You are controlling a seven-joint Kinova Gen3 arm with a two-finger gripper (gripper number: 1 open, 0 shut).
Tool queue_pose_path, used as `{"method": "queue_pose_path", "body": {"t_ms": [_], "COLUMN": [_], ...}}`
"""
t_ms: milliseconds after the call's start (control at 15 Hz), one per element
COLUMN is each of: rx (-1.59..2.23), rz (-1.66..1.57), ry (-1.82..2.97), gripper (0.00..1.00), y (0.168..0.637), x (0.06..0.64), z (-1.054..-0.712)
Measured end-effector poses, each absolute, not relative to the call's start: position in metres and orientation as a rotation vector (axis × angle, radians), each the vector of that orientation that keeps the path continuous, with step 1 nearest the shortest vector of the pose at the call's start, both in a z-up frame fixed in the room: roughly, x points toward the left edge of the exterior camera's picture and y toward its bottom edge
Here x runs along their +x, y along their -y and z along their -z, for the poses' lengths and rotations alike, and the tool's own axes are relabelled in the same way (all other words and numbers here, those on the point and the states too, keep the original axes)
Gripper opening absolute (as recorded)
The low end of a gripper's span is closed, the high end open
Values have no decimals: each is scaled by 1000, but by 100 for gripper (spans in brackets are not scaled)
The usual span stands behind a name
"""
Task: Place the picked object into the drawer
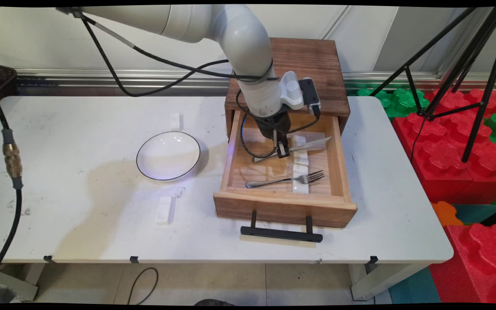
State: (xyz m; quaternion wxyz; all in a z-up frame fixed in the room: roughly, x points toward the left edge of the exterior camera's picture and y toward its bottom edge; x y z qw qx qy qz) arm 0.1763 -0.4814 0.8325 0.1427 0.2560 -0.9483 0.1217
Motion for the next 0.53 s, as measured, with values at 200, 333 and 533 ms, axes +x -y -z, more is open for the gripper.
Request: {"method": "queue_pose_path", "body": {"t_ms": [200, 333, 533], "rx": [729, 720, 713], "rz": [-351, -355, -363], "ry": [2735, 2734, 2732], "gripper": [100, 100, 100], "y": [482, 482, 482], "x": [177, 178, 179], "z": [-830, -829, -829]}}
